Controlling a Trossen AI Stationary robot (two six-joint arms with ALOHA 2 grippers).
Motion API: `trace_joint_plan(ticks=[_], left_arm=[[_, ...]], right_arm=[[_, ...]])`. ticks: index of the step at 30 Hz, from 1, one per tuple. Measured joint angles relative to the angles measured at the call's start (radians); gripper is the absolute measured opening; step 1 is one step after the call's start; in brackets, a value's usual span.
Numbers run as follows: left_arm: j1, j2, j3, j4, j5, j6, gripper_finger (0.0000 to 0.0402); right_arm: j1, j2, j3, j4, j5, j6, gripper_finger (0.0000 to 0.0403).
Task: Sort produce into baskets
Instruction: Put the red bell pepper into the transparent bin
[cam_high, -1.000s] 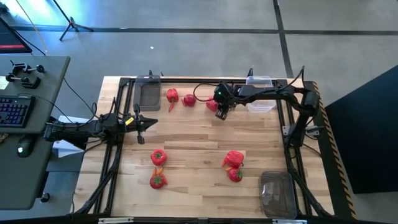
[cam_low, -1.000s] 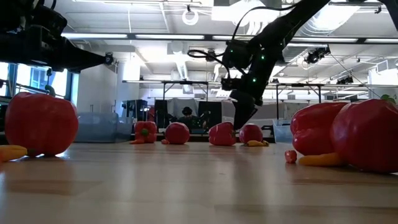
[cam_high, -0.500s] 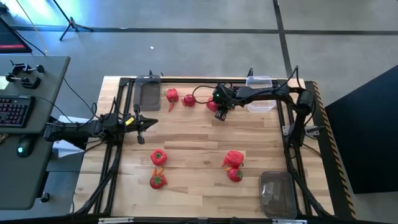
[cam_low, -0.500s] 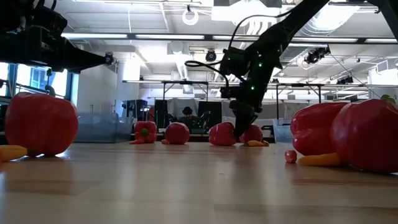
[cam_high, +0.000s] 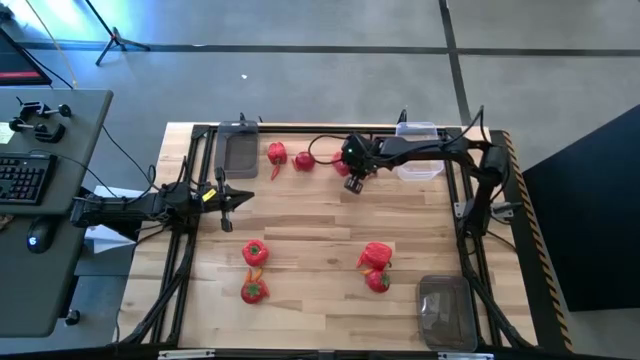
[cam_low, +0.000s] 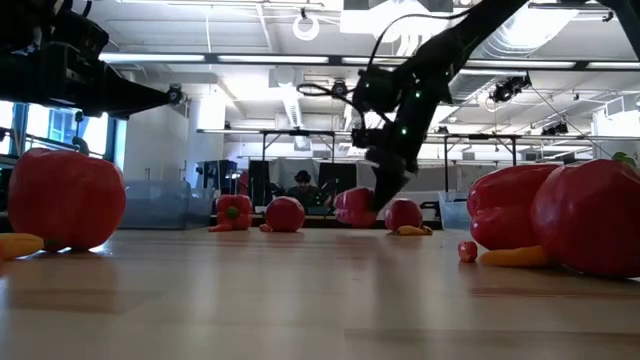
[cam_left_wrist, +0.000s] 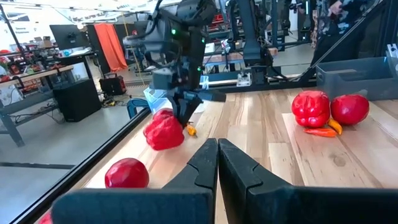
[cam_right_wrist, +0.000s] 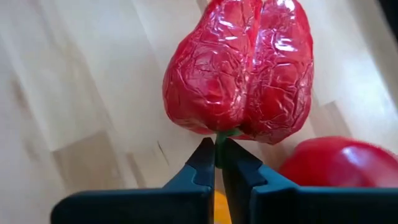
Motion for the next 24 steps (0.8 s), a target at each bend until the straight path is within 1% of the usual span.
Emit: trace_joint_plan(ticks=[4,7,9,14,17,20,22,24], left_arm=[[0.000,0.000,0.000,0.000,0.000,0.000,0.0000],[0.000,0.000,0.000,0.000,0.000,0.000,0.0000],[0.000,0.000,0.000,0.001,0.000,-0.002,0.0000],[0.000,0.000,0.000,0.002,0.000,-0.011,0.0000],[0.000,0.000,0.000,0.002,0.000,-0.019,0.0000],[0.000,0.000,0.000,0.002,0.000,-0.019,0.0000],[0.000,0.000,0.000,0.002,0.000,-0.019,0.0000],[0.000,0.000,0.000,0.002,0.000,-0.019,0.0000]], right_arm=[[0.020,-0.072,0.001,-0.021,-0.012,0.023,0.0002],[0.032,-0.150,0.001,-0.074,-0.013,0.053,0.0001],[0.035,-0.209,0.001,-0.124,0.018,0.076,0.0001],[0.018,-0.361,0.001,-0.301,0.156,0.153,0.0001],[-0.026,-0.439,0.001,-0.450,0.210,0.206,0.0001],[-0.088,-0.488,0.001,-0.566,0.278,0.263,0.0000],[-0.140,-0.497,0.001,-0.615,0.297,0.288,0.0000],[-0.191,-0.495,-0.004,-0.623,0.297,0.295,0.0000]])
